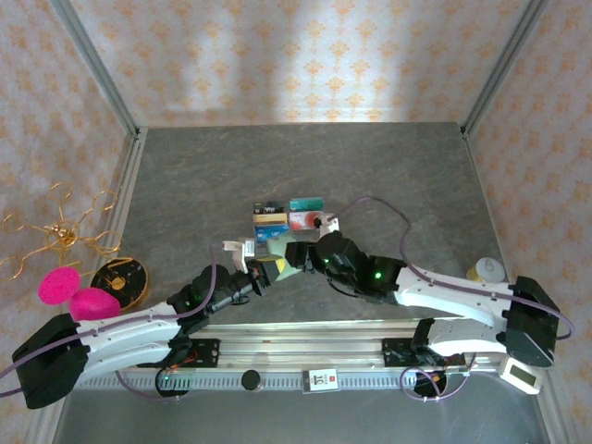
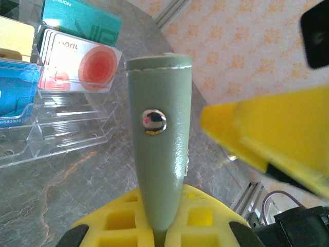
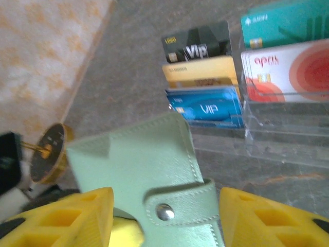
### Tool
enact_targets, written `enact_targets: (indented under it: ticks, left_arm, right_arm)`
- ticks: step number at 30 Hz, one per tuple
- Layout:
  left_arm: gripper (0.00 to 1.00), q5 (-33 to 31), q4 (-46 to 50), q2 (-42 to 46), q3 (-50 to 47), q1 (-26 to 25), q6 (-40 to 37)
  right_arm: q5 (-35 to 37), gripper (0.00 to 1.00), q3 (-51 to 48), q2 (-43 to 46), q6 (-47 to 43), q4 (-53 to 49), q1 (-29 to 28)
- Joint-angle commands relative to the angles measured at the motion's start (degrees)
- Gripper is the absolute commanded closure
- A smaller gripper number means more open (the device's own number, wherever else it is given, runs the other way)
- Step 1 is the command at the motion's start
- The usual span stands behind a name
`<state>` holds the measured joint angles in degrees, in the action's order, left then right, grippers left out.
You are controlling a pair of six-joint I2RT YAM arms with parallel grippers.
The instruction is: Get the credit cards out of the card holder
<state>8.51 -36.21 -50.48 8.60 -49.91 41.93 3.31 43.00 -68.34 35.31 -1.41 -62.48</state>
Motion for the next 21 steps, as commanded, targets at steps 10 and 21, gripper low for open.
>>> enact_targets:
  ticks: [10, 21]
  left_arm:
    - [1.0, 1.8, -3.57, 1.12, 2.48, -0.99, -0.19]
    - [1.0, 1.87, -1.84, 1.25, 3.09, -1.03, 1.78]
  right_arm:
    - [5.13, 0.46, 4.08, -7.61, -2.75, -6.23, -1.07]
    - [11.49, 0.96, 2.53, -8.19, -2.88, -9.13, -0.89]
